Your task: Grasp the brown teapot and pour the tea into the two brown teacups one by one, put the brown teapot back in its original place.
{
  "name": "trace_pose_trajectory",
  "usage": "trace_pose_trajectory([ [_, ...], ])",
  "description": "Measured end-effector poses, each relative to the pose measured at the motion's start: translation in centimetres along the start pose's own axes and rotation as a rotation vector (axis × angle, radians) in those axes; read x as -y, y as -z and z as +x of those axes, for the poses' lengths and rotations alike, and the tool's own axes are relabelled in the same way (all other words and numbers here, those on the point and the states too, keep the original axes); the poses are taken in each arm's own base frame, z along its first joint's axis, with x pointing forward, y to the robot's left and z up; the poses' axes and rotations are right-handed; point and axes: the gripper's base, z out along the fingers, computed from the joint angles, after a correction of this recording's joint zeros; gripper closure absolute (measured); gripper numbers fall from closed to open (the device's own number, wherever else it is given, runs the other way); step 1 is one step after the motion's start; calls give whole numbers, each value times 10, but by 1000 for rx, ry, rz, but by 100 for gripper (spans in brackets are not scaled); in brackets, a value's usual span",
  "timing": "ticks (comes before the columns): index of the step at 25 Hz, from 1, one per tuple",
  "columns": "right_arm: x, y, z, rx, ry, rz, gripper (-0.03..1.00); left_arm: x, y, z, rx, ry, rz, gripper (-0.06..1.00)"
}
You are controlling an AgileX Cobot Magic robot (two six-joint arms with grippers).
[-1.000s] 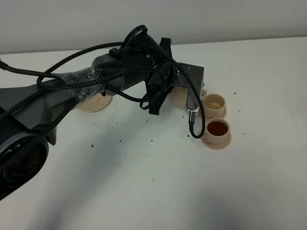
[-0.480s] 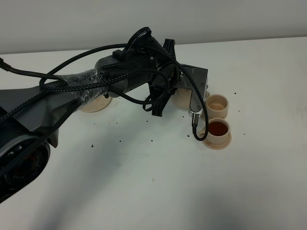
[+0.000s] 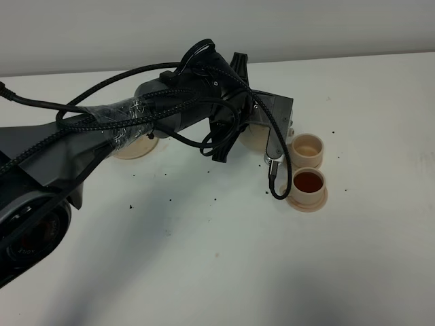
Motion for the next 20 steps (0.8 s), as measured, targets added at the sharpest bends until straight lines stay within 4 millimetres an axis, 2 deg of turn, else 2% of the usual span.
trace_pose_trajectory([
  [15, 0, 0, 0, 0, 0, 0, 73, -6, 0, -1, 15, -34, -65, 79],
  [20, 0, 0, 0, 0, 0, 0, 73, -6, 2, -9, 29, -61, -92, 79],
])
